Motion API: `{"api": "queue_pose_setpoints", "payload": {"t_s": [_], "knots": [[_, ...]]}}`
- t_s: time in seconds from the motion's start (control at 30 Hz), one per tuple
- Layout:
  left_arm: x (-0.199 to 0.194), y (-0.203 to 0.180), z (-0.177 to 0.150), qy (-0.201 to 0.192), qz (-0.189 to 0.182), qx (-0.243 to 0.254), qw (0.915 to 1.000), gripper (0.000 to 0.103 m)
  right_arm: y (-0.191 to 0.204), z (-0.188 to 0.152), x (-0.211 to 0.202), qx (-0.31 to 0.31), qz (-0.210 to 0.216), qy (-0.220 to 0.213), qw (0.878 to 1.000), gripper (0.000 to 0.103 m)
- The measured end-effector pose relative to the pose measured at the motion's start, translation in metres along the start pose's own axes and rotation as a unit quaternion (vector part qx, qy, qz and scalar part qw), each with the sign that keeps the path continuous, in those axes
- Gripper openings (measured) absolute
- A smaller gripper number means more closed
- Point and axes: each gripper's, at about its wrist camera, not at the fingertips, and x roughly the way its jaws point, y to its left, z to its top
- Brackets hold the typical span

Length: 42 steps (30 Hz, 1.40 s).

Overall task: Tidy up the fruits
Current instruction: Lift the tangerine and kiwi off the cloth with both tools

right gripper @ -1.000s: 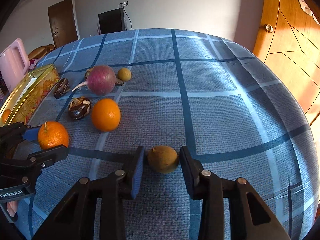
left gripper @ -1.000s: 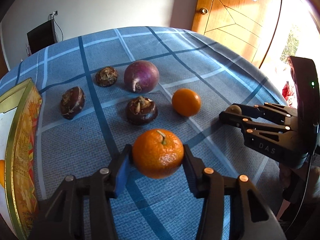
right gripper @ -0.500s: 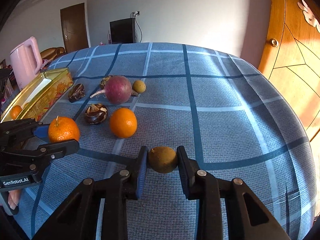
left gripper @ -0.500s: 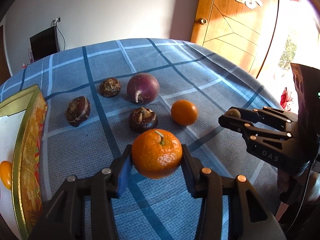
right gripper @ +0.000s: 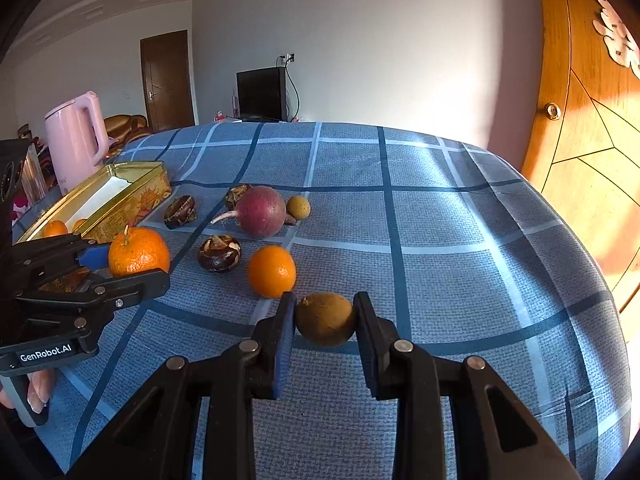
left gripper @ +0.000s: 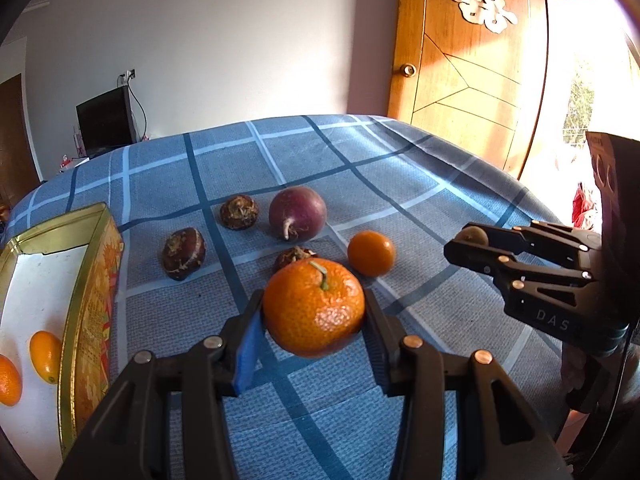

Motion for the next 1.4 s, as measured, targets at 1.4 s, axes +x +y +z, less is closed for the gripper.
{"api": "queue_pose_setpoints", "payload": {"t_s": [1.4], "knots": [[-0.032, -0.007, -0.004, -0.082, 0.036, 0.016, 0.9959, 0.048, 0.008, -0.004, -0.028, -0.024, 0.016, -0.082, 0.996, 0.031]]}}
